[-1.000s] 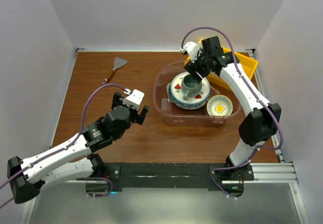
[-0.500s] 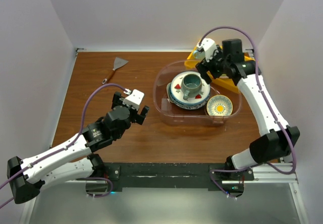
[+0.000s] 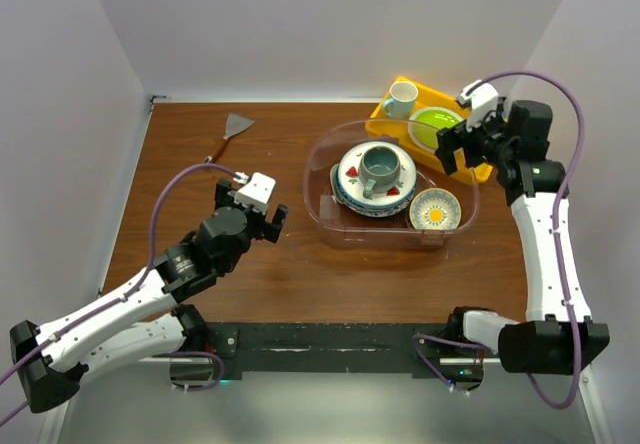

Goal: Place the mixed dishes into the plastic bin
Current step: Reset both arms

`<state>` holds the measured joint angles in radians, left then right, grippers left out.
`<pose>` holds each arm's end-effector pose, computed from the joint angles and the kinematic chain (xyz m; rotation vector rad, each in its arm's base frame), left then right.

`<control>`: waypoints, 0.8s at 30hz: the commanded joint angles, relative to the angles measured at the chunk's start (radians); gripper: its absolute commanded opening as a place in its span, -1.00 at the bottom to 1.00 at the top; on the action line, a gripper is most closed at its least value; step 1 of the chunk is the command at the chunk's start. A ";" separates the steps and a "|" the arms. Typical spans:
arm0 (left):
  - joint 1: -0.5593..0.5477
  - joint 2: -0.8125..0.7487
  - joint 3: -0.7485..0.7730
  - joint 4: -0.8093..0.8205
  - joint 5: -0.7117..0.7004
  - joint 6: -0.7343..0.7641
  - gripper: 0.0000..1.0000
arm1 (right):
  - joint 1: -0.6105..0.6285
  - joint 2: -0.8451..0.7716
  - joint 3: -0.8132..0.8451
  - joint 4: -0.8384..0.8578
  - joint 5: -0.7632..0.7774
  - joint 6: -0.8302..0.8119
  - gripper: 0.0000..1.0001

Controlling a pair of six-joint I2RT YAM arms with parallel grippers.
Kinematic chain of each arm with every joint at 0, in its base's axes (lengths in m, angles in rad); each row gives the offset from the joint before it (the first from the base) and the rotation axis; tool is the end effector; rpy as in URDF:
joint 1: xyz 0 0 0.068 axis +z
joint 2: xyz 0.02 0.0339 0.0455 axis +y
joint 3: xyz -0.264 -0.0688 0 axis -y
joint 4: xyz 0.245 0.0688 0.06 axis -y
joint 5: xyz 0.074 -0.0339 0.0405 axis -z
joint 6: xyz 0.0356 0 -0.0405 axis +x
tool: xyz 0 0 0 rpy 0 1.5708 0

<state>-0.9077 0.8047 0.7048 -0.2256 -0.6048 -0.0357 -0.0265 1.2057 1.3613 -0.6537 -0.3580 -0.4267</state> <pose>0.1296 -0.1330 0.3060 0.3933 1.7953 -0.0867 0.2530 0.0058 0.4061 -0.6157 1.9405 0.0865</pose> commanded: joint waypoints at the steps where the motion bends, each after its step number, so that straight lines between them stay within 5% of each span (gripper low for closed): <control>1: 0.059 -0.048 -0.002 0.063 0.036 -0.032 1.00 | -0.093 -0.081 -0.063 0.141 -0.081 0.100 0.96; 6: 0.202 -0.078 0.024 0.072 0.181 -0.093 1.00 | -0.160 -0.147 -0.132 0.250 -0.081 0.201 0.96; 15: 0.676 -0.027 0.105 0.046 0.634 -0.250 1.00 | -0.210 -0.204 -0.221 0.367 -0.076 0.360 0.97; 24: 0.725 -0.028 0.193 -0.017 0.537 -0.198 1.00 | -0.214 -0.206 -0.226 0.417 -0.039 0.537 0.96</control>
<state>-0.1902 0.7959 0.8341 -0.2249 -0.0574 -0.2478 -0.2340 1.0142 1.1164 -0.3134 -0.4141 -0.0036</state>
